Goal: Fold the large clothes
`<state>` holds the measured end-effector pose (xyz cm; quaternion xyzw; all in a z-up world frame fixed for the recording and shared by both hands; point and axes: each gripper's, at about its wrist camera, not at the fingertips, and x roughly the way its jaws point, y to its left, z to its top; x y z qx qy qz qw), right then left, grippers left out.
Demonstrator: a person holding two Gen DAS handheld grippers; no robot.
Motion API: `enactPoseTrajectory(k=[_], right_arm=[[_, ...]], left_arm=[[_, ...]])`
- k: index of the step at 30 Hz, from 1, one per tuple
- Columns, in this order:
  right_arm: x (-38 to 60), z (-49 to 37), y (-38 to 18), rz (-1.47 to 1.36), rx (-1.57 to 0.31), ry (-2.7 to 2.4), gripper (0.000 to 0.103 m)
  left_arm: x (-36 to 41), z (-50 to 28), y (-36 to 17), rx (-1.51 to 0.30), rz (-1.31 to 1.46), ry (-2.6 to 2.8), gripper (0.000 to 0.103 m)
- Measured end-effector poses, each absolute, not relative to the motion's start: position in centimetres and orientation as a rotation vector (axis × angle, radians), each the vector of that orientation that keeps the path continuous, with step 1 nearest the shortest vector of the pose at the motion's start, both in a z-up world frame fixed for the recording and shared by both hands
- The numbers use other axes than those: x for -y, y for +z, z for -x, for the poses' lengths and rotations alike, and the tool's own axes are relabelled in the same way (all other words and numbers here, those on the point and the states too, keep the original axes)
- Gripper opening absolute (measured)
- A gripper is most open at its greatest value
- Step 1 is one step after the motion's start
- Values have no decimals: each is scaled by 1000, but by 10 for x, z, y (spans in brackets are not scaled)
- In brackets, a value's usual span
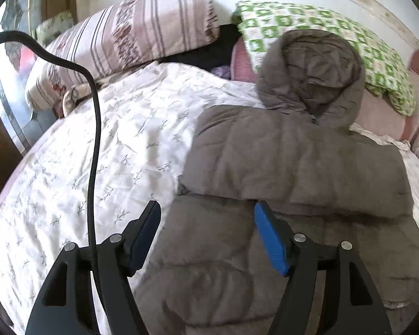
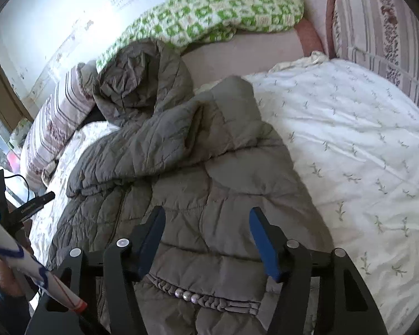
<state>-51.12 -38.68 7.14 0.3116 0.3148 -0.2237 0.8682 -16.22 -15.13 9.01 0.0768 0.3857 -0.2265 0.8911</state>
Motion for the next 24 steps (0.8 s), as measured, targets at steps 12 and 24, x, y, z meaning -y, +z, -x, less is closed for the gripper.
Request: enactPoseTrajectory(k=[12,24], right_arm=[[393,372,99,-518,-762,-458,56],[432,316,38,-493,-941,-548,57]], left_arm=[[191,122,64,-815,-166,-522,69],[199,112,32,-923,-176,-511,74]])
